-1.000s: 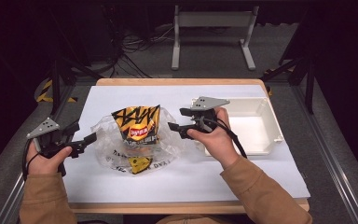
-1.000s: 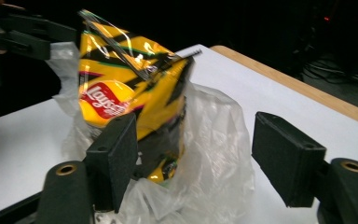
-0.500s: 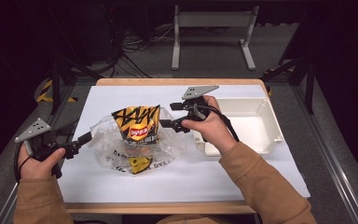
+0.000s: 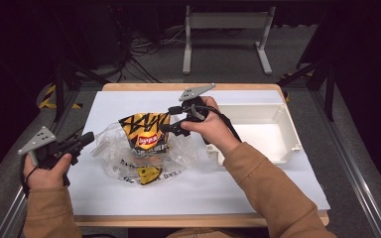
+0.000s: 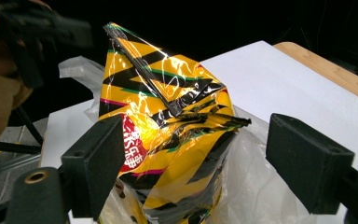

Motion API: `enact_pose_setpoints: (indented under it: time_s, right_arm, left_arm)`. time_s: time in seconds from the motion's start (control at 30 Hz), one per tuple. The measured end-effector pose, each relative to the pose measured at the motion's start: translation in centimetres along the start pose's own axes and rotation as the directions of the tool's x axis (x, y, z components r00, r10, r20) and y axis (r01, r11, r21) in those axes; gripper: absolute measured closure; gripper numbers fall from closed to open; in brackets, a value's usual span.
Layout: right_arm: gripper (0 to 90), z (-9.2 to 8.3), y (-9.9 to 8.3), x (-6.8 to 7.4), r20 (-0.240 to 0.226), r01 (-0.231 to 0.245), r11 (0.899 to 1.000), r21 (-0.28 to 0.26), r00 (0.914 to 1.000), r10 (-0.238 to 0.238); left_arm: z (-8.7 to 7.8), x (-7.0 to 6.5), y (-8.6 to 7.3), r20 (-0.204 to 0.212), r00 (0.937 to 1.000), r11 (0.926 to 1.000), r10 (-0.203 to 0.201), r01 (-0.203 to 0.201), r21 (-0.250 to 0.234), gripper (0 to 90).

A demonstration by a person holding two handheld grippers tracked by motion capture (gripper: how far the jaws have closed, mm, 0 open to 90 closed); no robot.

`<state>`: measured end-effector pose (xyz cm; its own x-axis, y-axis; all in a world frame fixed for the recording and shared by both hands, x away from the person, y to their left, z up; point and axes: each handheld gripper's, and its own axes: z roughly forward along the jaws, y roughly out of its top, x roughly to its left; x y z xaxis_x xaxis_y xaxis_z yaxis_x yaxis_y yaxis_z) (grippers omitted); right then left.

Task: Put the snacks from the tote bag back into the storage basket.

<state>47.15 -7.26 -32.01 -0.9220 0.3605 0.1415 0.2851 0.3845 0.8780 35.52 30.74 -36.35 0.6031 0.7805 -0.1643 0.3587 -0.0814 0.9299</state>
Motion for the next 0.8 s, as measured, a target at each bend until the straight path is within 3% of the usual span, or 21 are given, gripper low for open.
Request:
enact_pose_setpoints:
  time_s: [0.13, 0.27, 0.33, 0.37, 0.47, 0.53, 0.57, 0.6, 0.8]
  right_arm:
    - [20.6, 0.0, 0.1, -0.1, -0.003, 0.004, 1.0, -0.005, 1.0, -0.004]
    - [20.7, 0.4, 0.1, -0.2, -0.007, 0.006, 1.0, 0.004, 1.0, -0.006]
    - [20.6, 0.8, 0.0, -0.2, -0.003, 0.011, 1.0, 0.017, 0.9999, -0.011]
    - [20.6, 0.8, 0.0, -0.2, -0.003, 0.011, 1.0, 0.017, 0.9999, -0.011]
    - [22.2, 1.5, -0.1, -0.2, 0.002, 0.025, 0.999, 0.037, 0.9997, -0.025]
    - [26.8, 1.7, -0.1, -0.1, 0.013, 0.039, 0.998, 0.05, 0.9991, -0.039]
    - [26.8, 1.7, -0.1, -0.1, 0.013, 0.039, 0.998, 0.05, 0.9991, -0.039]
    - [39.4, 1.9, -0.1, -0.1, 0.02, 0.068, 0.996, 0.062, 0.9974, -0.069]
    - [73.6, 1.8, 0.2, 0.2, 0.018, 0.099, 0.993, 0.066, 0.9948, -0.1]
  left_arm:
    - [1.1, -0.1, -0.4, 0.062, 0.9981, 0.9977, -0.001, -0.003, 0.068, 89.9]
    - [1.6, 0.0, -0.8, 0.124, 0.9923, 0.9924, -0.003, -0.012, 0.122, 89.9]
    - [2.0, 0.2, -1.1, 0.149, 0.9887, 0.9854, -0.02, -0.006, 0.17, 89.9]
    - [2.0, 0.2, -1.1, 0.149, 0.9887, 0.9854, -0.02, -0.006, 0.17, 89.9]
    - [2.7, 0.5, -2.0, 0.176, 0.9828, 0.9686, -0.057, 0.012, 0.248, 89.9]
    - [3.1, 0.6, -2.4, 0.186, 0.9785, 0.9619, -0.089, 0.037, 0.271, 89.9]
    - [3.1, 0.6, -2.4, 0.186, 0.9785, 0.9619, -0.089, 0.037, 0.271, 89.9]
    - [3.3, 0.8, -2.7, 0.191, 0.9771, 0.9583, -0.094, 0.037, 0.283, 89.9]
    - [3.5, 0.8, -2.9, 0.196, 0.9761, 0.9576, -0.093, 0.034, 0.286, 89.8]
